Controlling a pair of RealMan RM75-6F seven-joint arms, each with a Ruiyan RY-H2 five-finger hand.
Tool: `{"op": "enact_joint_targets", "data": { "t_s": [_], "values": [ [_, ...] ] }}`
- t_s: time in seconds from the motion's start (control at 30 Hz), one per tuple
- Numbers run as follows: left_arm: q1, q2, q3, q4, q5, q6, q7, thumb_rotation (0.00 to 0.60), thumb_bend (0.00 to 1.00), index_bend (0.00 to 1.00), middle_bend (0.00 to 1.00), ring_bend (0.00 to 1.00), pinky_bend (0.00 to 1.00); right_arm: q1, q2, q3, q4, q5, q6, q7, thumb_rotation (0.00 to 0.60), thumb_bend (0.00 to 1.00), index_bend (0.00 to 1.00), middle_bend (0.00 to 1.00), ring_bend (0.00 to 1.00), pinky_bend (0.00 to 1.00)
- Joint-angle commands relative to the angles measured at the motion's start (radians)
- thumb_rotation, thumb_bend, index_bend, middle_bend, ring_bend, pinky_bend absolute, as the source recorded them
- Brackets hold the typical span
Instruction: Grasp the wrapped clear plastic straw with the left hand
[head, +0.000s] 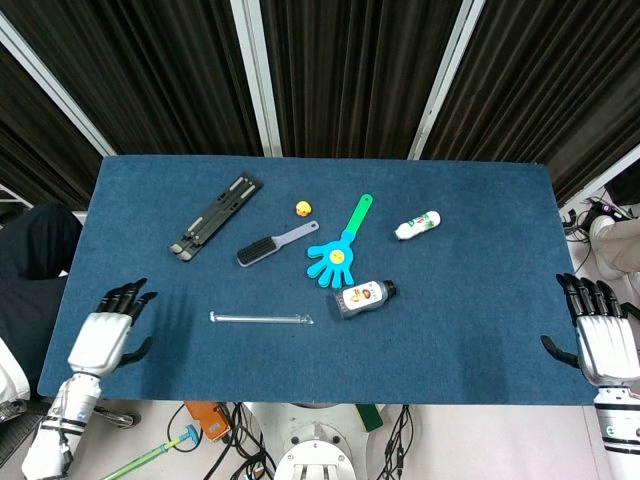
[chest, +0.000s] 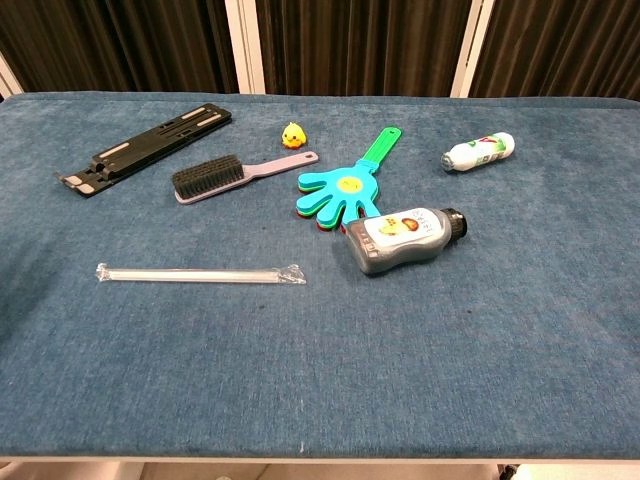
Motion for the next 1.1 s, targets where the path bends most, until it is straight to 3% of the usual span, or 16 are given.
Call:
{"op": "enact_joint_targets", "data": {
  "t_s": [0.03,0.27,0.6,1.1],
  "values": [
    [-0.089,-0.077,-0.028,-0.011,-0.056,-0.123,0.076,0.600,0.30,0.20,0.00,0.00,0.10,0.002,0.003,0.002,-0.002,0.007,-0.005,0.005,0.600,0.31,0.12,0.16,0.14,0.12],
    [-0.177,-0.189,-0.073,0.021,-0.149,-0.209,0.156,0.600,0.30,0.26,0.00,0.00,0.10,0.005,0.004,0.003,-0.002,0.010,-0.011,0.007,0.600,0.31,0.12,0.16,0.14,0.12],
    [-0.265,-0.260,-0.107,0.022,-0.257,-0.261,0.258,0.600,0.29,0.34,0.00,0.00,0.10,0.006,0.005,0.005,-0.005,0.014,-0.013,0.008,0.600,0.31,0.12,0.16,0.14,0.12],
    [-0.330,-0.333,-0.104,0.105,-0.318,-0.287,0.230,0.600,0.30,0.41,0.03,0.00,0.10,0.006,0.004,0.004,-0.004,0.014,-0.012,0.002,0.600,0.31,0.12,0.16,0.14,0.12]
  ]
}}
